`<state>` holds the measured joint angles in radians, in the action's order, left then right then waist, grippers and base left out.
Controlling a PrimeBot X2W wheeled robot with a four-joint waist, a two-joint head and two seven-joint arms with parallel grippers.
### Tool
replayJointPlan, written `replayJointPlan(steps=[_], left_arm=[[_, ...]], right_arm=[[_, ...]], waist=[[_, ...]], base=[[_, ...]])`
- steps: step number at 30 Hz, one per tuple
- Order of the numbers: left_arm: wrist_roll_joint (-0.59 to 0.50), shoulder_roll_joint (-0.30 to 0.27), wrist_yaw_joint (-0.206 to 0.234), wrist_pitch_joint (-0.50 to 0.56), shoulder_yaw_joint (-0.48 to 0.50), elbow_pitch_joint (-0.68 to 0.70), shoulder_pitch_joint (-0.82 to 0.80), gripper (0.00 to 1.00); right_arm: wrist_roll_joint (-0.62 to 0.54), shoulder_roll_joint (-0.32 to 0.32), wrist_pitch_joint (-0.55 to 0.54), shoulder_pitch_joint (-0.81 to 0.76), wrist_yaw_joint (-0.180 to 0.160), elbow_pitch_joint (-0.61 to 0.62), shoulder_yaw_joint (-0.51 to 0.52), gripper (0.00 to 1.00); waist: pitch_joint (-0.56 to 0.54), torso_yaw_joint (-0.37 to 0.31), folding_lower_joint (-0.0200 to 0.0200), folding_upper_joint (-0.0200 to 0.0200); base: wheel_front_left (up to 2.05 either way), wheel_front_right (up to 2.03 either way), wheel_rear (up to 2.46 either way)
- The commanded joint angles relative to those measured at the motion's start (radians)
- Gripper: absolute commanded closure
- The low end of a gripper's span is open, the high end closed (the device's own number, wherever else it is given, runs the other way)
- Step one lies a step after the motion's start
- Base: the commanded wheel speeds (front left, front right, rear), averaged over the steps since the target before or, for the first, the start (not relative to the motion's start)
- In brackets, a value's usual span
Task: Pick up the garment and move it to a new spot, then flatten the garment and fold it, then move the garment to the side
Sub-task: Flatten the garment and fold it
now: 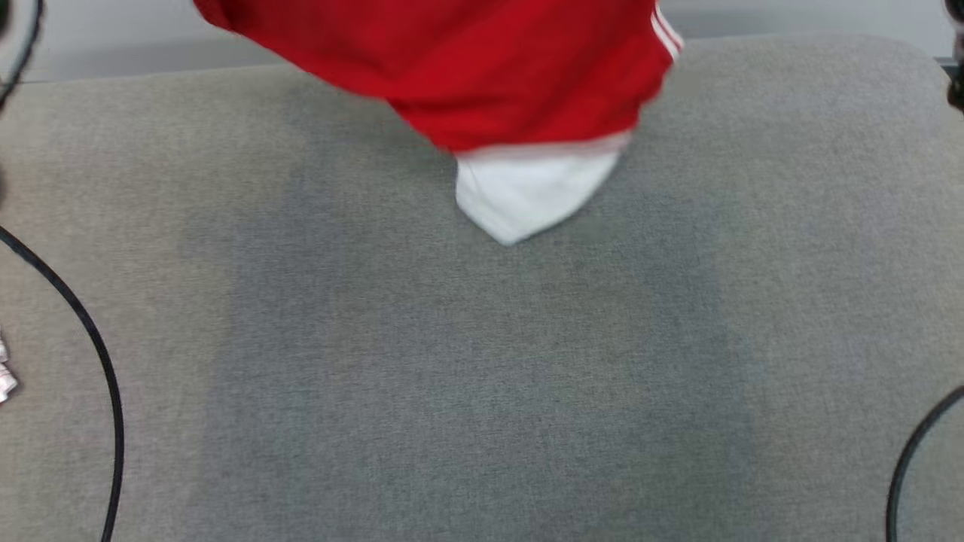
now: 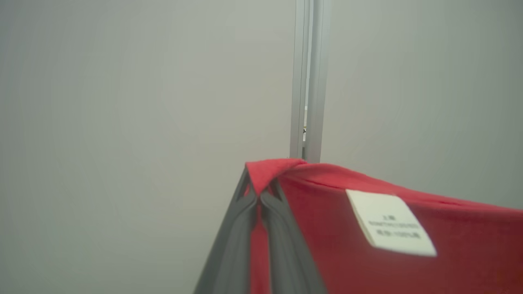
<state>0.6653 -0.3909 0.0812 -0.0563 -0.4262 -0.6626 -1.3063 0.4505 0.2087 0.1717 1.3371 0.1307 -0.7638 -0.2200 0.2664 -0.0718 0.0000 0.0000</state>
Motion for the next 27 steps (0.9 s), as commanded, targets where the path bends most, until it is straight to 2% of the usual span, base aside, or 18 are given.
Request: replayJointPlan(steps=[1,4,8,14,16,22,27], left_arm=[[-0.014,0.004,-0.011,-0.039,0.006,-0.068,-0.061,1.0],[-0.039,0.009,-0.025,-0.111,0.003,-0.166,-0.155,1.0],[-0.062,0.023,-0.04,-0.153,-0.011,-0.24,-0.22,1.0],[-0.06,0.088,-0.11,-0.18,-0.04,-0.362,-0.215,1.0],[-0.052,0.121,-0.142,-0.193,-0.049,-0.395,-0.155,1.0],[-0.034,0.158,-0.171,-0.206,-0.017,-0.342,0.044,1.0],[-0.033,0.164,-0.139,-0.206,0.044,-0.192,0.288,1.0]], right_arm=[[0.025,-0.019,0.037,0.054,0.0,-0.058,-0.002,1.0],[0.033,-0.045,0.076,0.138,0.0,-0.14,-0.012,1.0],[0.029,-0.061,0.092,0.189,0.0,-0.199,-0.014,1.0],[0.033,-0.047,0.096,0.162,0.0,-0.259,-0.059,1.0],[0.067,-0.029,0.097,0.116,0.0,-0.226,-0.077,1.0],[0.169,0.032,0.095,-0.114,0.0,-0.06,-0.118,1.0],[0.23,0.053,0.095,-0.391,0.0,0.106,-0.095,1.0]], waist=[[0.015,-0.016,0.0,0.0],[0.031,-0.026,0.0,0.0],[0.05,-0.027,0.0,0.0],[0.093,0.006,0.0,0.0],[0.122,0.022,0.0,0.0],[0.12,0.042,0.0,0.0],[0.083,0.046,0.0,0.0]], base=[[0.0,0.0,0.0],[0.0,0.0,0.0],[0.0,0.0,0.0],[0.0,0.0,0.0],[0.0,0.0,0.0],[0.0,0.0,0.0],[0.0,0.0,0.0]])
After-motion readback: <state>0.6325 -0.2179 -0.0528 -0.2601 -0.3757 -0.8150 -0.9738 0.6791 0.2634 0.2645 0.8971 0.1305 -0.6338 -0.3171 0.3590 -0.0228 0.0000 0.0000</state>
